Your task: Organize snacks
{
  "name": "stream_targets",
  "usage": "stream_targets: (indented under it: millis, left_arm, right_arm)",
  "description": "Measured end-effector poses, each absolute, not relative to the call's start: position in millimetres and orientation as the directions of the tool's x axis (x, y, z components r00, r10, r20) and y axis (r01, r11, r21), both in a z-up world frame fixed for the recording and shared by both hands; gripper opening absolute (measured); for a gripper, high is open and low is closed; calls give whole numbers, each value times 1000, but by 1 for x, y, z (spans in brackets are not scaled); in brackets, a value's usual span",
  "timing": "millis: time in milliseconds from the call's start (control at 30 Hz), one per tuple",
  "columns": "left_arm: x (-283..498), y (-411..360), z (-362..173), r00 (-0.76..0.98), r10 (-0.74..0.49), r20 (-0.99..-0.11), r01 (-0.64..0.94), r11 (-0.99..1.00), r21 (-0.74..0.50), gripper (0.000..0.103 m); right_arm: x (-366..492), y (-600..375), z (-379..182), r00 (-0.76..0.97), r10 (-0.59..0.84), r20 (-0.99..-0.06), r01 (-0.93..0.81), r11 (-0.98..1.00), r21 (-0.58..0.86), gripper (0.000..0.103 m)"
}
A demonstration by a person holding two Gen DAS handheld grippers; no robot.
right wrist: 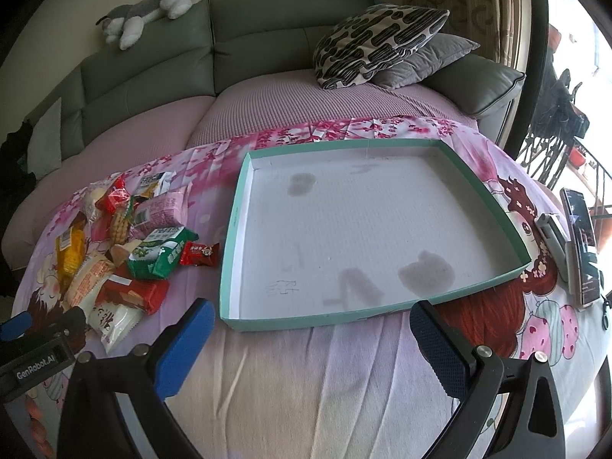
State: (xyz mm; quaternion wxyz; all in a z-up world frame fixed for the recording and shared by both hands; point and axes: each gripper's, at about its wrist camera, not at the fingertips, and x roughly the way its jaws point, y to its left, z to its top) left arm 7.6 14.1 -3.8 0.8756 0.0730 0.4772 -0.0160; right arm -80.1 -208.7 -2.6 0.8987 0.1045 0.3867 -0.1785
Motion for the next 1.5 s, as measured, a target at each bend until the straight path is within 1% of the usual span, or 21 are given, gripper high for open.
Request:
stream_targets:
  millis: [1233,1500]
  left_arm:
    - [8,18,-6,535,45,-844,83,991,105,103]
    - [10,24,-9,525,36,-850,66,994,82,103]
  right_arm:
    - [-80,-207,-2,635,-243,-734,400,915,43,103]
    - [-78,-202,-5,629,-247,-738,389,921,23,103]
